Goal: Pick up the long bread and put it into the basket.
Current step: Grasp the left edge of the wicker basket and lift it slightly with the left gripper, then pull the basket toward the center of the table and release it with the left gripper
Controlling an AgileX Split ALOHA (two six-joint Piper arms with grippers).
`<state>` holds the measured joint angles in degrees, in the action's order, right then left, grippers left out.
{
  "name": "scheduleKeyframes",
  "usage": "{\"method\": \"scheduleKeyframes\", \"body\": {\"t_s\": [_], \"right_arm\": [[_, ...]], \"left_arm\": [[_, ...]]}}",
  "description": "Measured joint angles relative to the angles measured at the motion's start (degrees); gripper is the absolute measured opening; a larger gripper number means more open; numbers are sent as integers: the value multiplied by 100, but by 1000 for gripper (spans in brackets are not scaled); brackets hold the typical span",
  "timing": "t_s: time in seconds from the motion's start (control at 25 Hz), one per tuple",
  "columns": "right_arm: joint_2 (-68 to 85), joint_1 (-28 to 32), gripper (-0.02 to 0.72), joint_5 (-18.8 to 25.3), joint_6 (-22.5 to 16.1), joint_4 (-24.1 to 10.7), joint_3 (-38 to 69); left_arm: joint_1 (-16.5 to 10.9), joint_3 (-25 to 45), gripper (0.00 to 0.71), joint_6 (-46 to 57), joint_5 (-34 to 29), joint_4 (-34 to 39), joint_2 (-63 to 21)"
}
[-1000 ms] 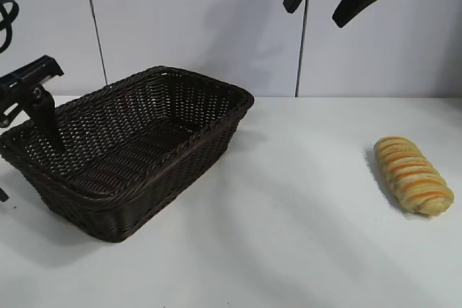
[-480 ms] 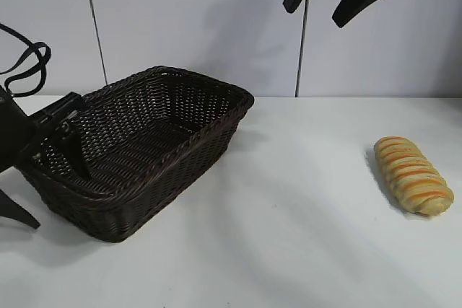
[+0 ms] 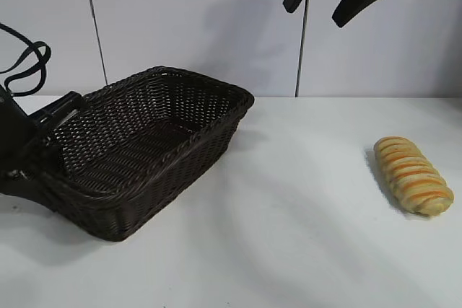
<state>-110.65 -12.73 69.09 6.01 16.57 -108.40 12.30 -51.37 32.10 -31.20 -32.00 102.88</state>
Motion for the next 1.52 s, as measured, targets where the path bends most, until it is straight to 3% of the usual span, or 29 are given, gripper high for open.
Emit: {"method": "scheduleKeyframes", "body": {"t_s": [0.4,0.68,0.92,1.16,1.52], "right_arm": [[0,0,539,0,0,0,0],[0,0,539,38,0,0,0],[0,0,539,102,0,0,0],[0,0,539,145,0,0,0],[0,0,539,145,0,37,0]], "left_arm": [[0,-458,101,-36,-566,120,-198],[0,-1116,101,-442,-1116,126,-203],[-39,-1197,101,-942,-1401,166,-191],[-369,-1515,101,-1933,-2060,236,85],[-400,-2859,101,-3381,-3275,299,896]]}}
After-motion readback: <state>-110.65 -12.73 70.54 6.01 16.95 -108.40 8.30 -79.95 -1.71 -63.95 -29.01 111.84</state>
